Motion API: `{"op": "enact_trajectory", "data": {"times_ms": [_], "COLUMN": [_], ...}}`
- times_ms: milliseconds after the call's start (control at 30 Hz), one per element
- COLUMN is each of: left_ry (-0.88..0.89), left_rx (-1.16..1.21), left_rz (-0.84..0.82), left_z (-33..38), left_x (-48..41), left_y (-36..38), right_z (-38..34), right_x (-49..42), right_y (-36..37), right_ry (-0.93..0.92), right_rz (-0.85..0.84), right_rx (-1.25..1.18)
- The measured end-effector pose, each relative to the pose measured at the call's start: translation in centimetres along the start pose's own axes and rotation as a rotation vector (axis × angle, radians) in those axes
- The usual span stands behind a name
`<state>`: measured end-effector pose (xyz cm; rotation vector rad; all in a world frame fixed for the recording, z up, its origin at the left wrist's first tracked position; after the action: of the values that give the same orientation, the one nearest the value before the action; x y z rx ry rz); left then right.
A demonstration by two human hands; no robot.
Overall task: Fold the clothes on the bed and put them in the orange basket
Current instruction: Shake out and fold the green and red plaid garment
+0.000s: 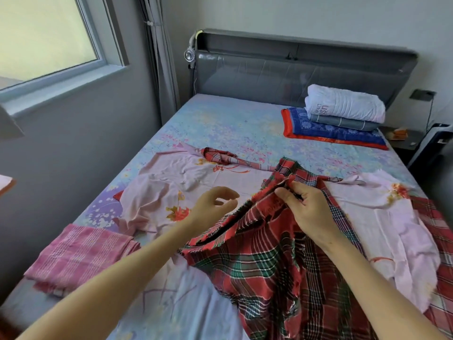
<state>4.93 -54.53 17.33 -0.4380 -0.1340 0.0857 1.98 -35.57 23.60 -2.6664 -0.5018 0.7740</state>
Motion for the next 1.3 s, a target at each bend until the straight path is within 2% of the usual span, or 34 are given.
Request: {"op": "enact_trajectory", "data": {"times_ms": [233,333,400,533,633,733,867,967,1033,1167,1233,1300], "left_ry": [0.124,0.078,0.035,-0.035,-0.031,0.004,-0.029,-0.096,-0.153,-0.267,-0.282,-0.267], "left_rx": [-0.424,-0.385,-0.391,-0.441,-0.394,-0.405,-0.609,-0.591,-0.448,-0.023,-0.039,-0.102], "left_rz": [0.092,0.195,0.204,0.207,0.238,0.210,0.138,0.073,-0.014,-0.146,-0.196,-0.244], "left_z": [-3.2,-3.6,-4.0,-4.6,-3.8,-1.4,1.6,1.4,1.3,3.6,6.2,9.2], "left_x": [-0.9,-2.1,-2.9,-4.1,-5.6,-7.5,-9.1,-9.1,-8.4,-6.3,-5.3,-3.9], "left_y": [3.2,3.1,2.9,1.9,0.5,0.0,-0.4,0.1,1.6,5.7,7.7,9.7], "right_z": [-0.7,-1.3,-2.1,-4.4,-7.7,-10.3,-10.3,-8.2,-6.0,-1.1,-0.2,-0.6], "right_x": [-0.4,-0.8,-1.3,-4.0,-6.0,-7.2,-6.0,-3.0,-1.6,0.7,2.0,3.5], "right_y": [-1.0,-1.4,-2.1,-5.5,-9.6,-14.5,-22.5,-26.7,-26.8,-22.8,-20.0,-17.0], "right_ry": [-0.007,-0.007,0.017,0.050,-0.011,-0.043,0.000,0.088,0.138,0.186,0.185,0.134], "right_rz": [-0.005,0.020,0.060,0.225,0.378,0.547,0.780,0.845,0.708,0.211,-0.017,-0.177], "right_rx": [0.026,0.040,0.028,-0.070,-0.017,0.149,0.411,0.582,0.751,0.925,0.931,0.823]}}
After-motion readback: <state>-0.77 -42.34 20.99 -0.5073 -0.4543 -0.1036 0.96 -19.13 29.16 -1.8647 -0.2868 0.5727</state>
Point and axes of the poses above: each hand's wrist, its own x-axis away from the middle knuckle, its own y-axis out of the palm, z = x × y, the point moved 7 cm from there along -x, towards the middle knuckle, and after that the axes turned 8 degrees about -y, right-handed, at the moved point
